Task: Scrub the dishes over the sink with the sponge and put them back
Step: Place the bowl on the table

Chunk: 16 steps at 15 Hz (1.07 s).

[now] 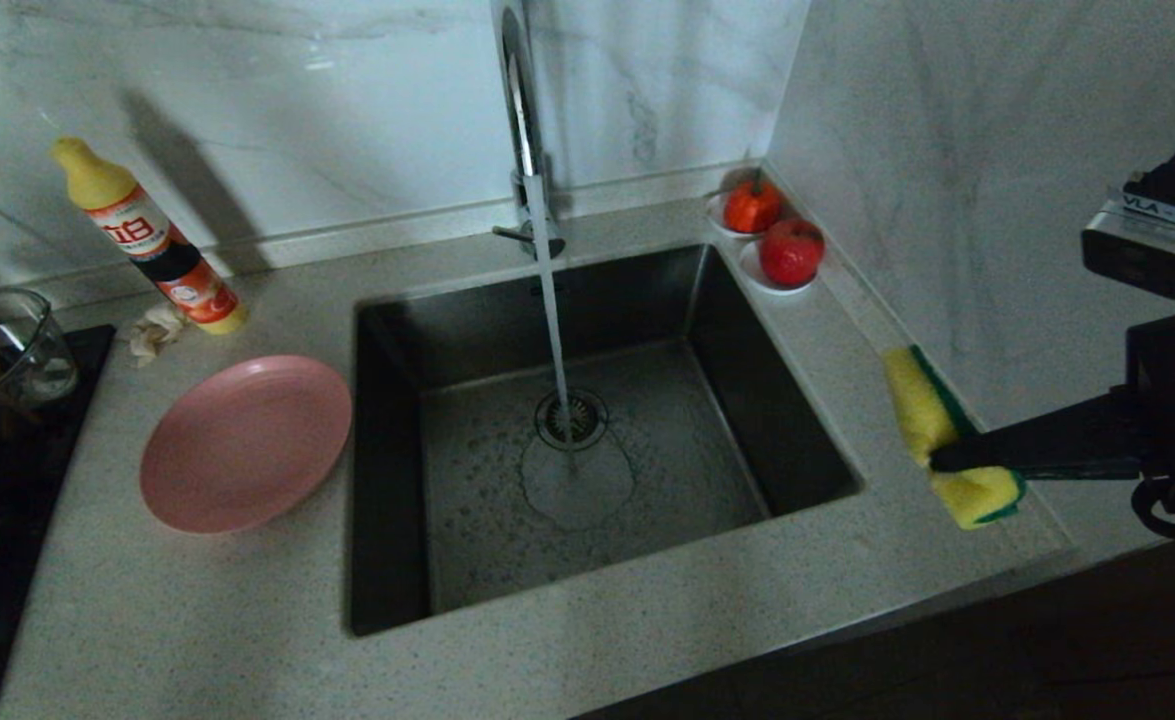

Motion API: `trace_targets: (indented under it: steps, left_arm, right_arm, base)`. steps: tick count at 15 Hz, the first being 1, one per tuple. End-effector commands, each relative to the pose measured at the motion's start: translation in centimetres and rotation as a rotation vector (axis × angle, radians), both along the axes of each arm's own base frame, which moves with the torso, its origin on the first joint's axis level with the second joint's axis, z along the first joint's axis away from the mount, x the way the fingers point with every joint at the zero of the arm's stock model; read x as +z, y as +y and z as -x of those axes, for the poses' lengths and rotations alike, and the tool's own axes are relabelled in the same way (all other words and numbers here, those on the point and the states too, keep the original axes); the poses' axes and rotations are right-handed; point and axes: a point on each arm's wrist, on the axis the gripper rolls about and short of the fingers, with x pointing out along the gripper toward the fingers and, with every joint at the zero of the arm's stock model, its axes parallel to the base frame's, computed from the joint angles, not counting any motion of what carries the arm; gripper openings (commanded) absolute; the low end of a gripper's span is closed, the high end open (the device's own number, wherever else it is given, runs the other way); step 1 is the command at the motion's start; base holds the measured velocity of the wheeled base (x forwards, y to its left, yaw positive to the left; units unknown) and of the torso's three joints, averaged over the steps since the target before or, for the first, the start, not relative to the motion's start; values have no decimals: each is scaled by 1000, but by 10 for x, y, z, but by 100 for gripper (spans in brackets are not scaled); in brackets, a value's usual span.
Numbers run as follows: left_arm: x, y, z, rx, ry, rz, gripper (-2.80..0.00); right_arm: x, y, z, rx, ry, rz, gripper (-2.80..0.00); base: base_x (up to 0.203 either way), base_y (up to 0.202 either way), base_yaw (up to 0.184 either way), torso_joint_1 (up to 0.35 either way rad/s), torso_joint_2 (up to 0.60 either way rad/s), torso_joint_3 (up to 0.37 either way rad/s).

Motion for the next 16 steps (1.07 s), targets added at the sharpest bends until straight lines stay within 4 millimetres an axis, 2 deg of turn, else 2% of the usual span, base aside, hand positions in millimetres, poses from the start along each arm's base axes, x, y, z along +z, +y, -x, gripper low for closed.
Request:
trace_targets:
  steps: [1, 3, 8, 12, 14, 15, 16]
  left_arm:
    - [1, 2, -1, 9, -13, 8, 0]
    - [20, -3, 2, 27, -56, -16, 0]
    - [104, -35, 18, -16, -204, -65, 0]
    - [170, -79, 41, -91, -316, -52, 0]
    - [193, -105, 50, -182, -358, 12, 0]
    - [198, -116, 51, -220, -358, 50, 0]
    - [199, -127, 49, -258, -351, 71, -280]
  right_arm:
    - [-2, 1, -1, 2, 12, 1, -280]
    - [-2, 1, -2, 1, 13, 2, -280]
    - [-5, 2, -5, 2, 25, 9, -280]
    - [-5, 2, -4, 4, 17, 10, -280]
    - [-5, 1, -3, 4, 18, 10, -280]
    - [-5, 1, -2, 3, 19, 9, -280]
    - [-5, 1, -2, 3, 19, 9, -280]
  base:
    - [0, 0, 0, 0, 0, 0]
    - [0, 0, 0, 0, 0, 0]
    - [0, 0, 0, 0, 0, 0]
    - [0, 0, 0, 0, 0, 0]
    - [0, 0, 0, 0, 0, 0]
    - [0, 0, 0, 0, 0, 0]
    - [0, 0, 0, 0, 0, 0]
